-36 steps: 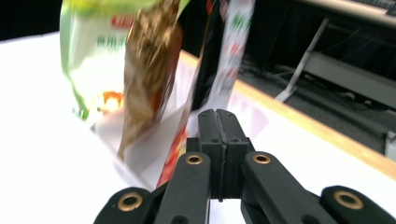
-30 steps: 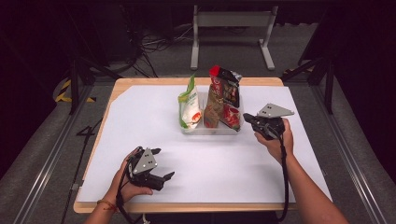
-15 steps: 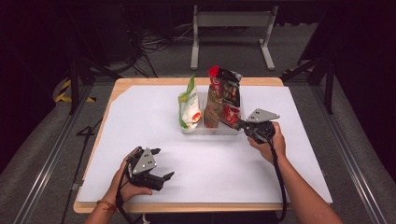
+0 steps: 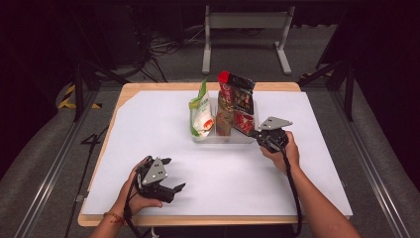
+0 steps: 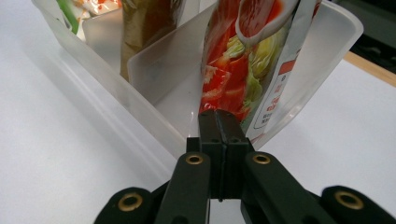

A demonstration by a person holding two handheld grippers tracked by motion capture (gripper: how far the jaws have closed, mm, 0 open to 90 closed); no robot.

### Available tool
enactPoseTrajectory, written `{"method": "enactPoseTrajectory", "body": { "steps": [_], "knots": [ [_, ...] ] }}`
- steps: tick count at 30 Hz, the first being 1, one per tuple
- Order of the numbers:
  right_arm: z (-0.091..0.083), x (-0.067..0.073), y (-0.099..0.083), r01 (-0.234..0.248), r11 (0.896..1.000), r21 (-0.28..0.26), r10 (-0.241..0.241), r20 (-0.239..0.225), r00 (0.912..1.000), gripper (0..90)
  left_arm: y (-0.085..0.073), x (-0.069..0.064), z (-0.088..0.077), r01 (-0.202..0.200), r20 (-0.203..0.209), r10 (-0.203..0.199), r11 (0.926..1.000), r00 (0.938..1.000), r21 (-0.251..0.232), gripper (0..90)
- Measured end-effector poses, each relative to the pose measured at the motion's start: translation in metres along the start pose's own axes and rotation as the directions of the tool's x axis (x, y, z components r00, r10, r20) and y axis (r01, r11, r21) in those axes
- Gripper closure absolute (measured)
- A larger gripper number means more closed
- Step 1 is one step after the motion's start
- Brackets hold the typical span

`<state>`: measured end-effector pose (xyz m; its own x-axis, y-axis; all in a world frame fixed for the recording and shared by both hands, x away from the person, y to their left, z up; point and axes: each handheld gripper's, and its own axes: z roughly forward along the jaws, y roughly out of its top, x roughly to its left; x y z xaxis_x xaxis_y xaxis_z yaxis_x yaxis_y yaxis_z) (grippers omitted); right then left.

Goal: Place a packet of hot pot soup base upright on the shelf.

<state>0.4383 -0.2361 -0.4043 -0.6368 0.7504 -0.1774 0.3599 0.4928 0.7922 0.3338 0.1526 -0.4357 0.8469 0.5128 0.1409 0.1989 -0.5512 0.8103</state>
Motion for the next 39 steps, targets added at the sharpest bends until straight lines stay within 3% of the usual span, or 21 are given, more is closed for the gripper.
{"method": "enactPoseTrajectory", "body": {
  "steps": [4,6,8,13,19,39],
  "knots": [
    [0.003,-0.001,0.003,-0.024,1.000,0.017,0.024,-0.003,0.9997,90.0,-0.001,0.001,0.000,-0.001,0.000,0.001,1.0000,1.0000,0.002,9.4],
    [0.007,-0.006,0.003,-0.078,0.996,0.030,0.079,-0.019,0.9967,90.0,0.000,0.001,0.000,0.001,0.002,-0.001,1.0000,1.0000,0.001,9.4],
    [0.010,-0.007,0.004,-0.097,0.995,0.038,0.098,-0.025,0.9949,90.0,0.000,0.000,0.000,-0.002,0.001,0.002,1.0000,1.0000,-0.001,9.4],
    [0.006,-0.003,0.006,-0.065,0.997,0.034,0.065,-0.020,0.9977,90.0,-0.001,0.001,0.000,0.004,0.001,-0.004,1.0000,1.0000,0.001,9.4],
    [-0.005,-0.003,0.008,-0.058,0.998,-0.003,0.058,-0.021,0.9981,88.8,0.001,0.000,0.000,0.005,-0.002,-0.005,1.0000,1.0000,0.001,9.4],
    [-0.043,-0.008,0.014,-0.010,0.999,-0.053,0.011,0.026,0.9996,86.7,-0.002,0.004,-0.002,0.009,-0.020,-0.009,1.0000,0.9998,0.002,9.6]
  ]
}}
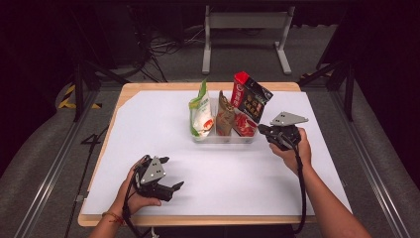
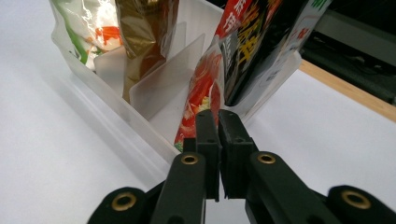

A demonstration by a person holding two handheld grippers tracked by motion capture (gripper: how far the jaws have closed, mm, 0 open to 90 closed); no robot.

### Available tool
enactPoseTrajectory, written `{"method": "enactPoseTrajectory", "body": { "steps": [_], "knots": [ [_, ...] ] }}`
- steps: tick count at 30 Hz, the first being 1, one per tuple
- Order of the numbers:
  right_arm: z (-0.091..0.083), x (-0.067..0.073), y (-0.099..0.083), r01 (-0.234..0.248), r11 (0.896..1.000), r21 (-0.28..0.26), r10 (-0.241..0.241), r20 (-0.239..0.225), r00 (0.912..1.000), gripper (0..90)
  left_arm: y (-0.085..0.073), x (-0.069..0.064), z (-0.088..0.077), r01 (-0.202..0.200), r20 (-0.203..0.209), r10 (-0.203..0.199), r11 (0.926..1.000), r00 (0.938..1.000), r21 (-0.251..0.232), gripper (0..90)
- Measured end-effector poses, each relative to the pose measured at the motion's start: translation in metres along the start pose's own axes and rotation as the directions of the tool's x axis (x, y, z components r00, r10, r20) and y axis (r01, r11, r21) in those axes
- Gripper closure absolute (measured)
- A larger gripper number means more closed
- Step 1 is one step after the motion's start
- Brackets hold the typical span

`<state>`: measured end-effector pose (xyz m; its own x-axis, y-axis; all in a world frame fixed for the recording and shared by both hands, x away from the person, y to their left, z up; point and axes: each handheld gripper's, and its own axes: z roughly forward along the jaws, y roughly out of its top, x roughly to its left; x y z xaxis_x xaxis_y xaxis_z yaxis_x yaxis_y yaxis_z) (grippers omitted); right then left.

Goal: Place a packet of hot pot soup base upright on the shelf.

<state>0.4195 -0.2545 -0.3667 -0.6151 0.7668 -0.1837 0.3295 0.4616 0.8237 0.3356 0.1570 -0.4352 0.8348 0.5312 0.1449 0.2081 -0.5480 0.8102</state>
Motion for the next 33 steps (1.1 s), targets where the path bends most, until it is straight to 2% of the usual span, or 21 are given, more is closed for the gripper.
{"method": "enactPoseTrajectory", "body": {
  "steps": [8,20,33],
  "knots": [
    [-0.015,0.002,0.001,0.045,0.999,-0.004,-0.045,0.010,0.9989,83.9,0.000,0.000,0.000,-0.004,-0.003,0.004,1.0000,1.0000,0.006,9.6],
    [-0.034,0.003,-0.008,0.088,0.996,-0.014,-0.088,-0.008,0.9961,78.6,0.000,0.000,0.001,-0.006,-0.002,0.006,0.9999,1.0000,0.010,9.6],
    [-0.048,0.004,-0.021,0.101,0.995,-0.017,-0.101,-0.020,0.9947,74.9,0.000,0.000,0.002,-0.007,-0.001,0.007,0.9999,1.0000,0.015,9.6]
  ]
}}
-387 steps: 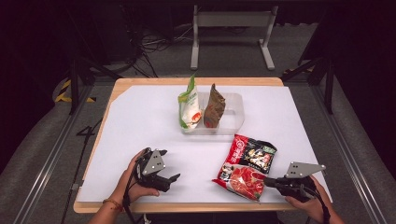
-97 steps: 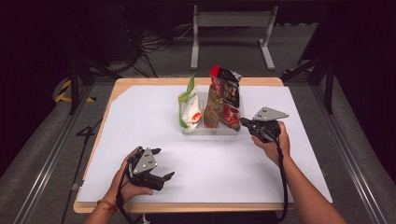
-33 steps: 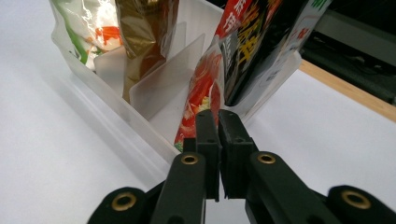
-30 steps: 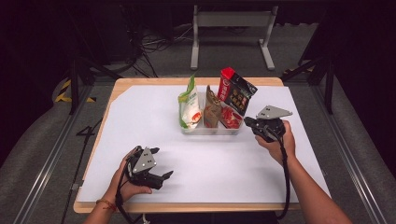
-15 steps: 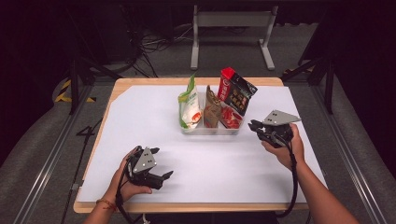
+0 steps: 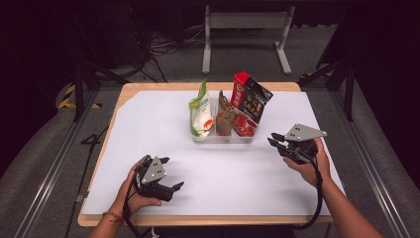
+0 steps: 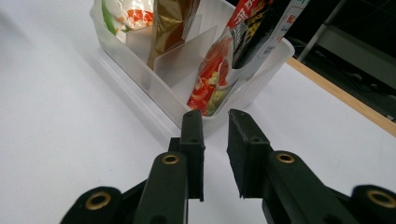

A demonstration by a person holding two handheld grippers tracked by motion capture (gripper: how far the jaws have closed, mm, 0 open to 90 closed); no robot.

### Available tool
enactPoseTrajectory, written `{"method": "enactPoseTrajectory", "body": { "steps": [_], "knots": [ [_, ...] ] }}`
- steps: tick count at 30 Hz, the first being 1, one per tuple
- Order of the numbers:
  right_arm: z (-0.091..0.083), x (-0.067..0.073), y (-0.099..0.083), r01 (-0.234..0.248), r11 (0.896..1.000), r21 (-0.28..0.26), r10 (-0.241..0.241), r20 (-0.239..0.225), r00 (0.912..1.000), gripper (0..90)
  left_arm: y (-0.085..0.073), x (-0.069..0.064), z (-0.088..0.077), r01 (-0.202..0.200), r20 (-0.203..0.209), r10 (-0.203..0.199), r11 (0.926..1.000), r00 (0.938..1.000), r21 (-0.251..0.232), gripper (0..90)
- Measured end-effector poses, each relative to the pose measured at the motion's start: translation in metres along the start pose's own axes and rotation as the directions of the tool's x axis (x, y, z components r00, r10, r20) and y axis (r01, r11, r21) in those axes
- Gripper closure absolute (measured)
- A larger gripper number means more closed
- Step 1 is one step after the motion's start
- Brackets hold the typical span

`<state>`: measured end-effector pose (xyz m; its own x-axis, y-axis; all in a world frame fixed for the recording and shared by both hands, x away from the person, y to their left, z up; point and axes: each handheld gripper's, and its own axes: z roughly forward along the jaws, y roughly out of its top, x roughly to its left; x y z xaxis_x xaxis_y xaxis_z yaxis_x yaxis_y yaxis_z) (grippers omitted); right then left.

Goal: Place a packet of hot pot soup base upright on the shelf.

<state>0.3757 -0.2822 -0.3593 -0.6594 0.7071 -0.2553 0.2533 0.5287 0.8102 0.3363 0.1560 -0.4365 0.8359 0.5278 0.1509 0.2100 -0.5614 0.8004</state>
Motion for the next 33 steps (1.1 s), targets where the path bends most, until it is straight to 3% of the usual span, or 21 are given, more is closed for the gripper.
{"method": "enactPoseTrajectory", "body": {
  "steps": [7,24,33],
  "knots": [
    [-0.006,0.000,-0.005,-0.001,1.000,-0.003,0.001,0.005,1.0000,69.8,0.000,0.000,0.000,0.001,-0.003,-0.001,1.0000,1.0000,-0.001,9.7],
    [-0.019,0.003,-0.025,0.028,0.999,-0.017,-0.028,0.006,0.9996,42.2,-0.001,-0.001,0.001,-0.002,-0.003,0.002,0.9999,1.0000,0.010,9.5],
    [-0.023,0.005,-0.043,0.018,1.000,-0.015,-0.018,0.006,0.9998,34.5,-0.001,-0.001,0.001,0.001,0.001,-0.001,0.9999,1.0000,0.011,9.6]
  ]
}}
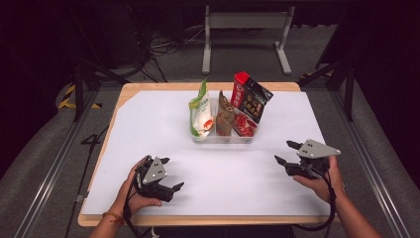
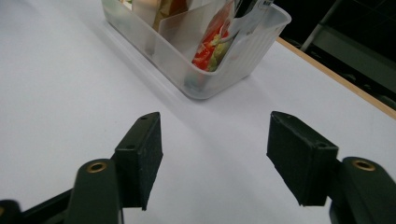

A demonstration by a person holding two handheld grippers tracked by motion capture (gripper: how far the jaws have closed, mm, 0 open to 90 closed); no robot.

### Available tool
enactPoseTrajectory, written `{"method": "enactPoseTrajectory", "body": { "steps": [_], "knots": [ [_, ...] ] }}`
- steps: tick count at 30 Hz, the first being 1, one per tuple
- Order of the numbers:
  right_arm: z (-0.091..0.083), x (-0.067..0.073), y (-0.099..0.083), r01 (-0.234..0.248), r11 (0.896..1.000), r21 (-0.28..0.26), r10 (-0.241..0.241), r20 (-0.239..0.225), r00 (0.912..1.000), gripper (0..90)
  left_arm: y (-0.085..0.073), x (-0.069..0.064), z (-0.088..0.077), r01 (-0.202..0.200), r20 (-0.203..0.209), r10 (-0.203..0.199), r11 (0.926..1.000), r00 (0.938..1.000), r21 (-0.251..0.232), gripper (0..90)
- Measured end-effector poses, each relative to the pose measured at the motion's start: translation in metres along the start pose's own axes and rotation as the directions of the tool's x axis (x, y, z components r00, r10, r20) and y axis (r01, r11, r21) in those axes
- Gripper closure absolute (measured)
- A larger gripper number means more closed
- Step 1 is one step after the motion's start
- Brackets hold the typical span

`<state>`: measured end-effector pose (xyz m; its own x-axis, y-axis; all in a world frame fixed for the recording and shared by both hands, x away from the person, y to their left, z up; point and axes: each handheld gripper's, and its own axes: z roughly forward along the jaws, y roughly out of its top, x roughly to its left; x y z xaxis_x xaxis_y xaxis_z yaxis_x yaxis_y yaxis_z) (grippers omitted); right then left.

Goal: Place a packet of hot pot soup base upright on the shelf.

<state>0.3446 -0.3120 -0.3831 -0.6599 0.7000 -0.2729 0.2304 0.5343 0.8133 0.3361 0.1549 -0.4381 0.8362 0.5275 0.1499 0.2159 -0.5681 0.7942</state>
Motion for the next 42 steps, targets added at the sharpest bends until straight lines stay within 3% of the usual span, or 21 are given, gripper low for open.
{"method": "enactPoseTrajectory", "body": {
  "steps": [6,14,17,38,42],
  "knots": [
    [-0.005,0.001,-0.013,-0.005,1.000,0.003,0.005,-0.003,1.0000,27.3,0.000,0.000,0.000,-0.002,-0.002,0.002,1.0000,1.0000,0.001,9.5],
    [-0.015,0.001,-0.026,-0.025,0.998,-0.049,0.025,-0.006,0.9997,17.7,0.000,0.000,0.000,0.000,-0.002,0.000,1.0000,1.0000,0.000,9.4],
    [-0.018,0.003,-0.030,-0.033,0.998,-0.049,0.034,0.016,0.9993,16.1,0.000,0.000,0.000,0.002,-0.001,-0.002,1.0000,1.0000,0.000,9.4],
    [-0.034,0.014,-0.059,-0.071,0.997,-0.029,0.072,0.016,0.9973,11.4,0.001,0.000,-0.001,0.000,-0.004,0.000,1.0000,1.0000,-0.002,9.3],
    [-0.036,0.014,-0.065,-0.072,0.997,-0.021,0.073,0.042,0.9964,9.5,0.001,0.000,-0.002,0.002,-0.006,-0.002,1.0000,1.0000,-0.008,9.2]
  ]
}}
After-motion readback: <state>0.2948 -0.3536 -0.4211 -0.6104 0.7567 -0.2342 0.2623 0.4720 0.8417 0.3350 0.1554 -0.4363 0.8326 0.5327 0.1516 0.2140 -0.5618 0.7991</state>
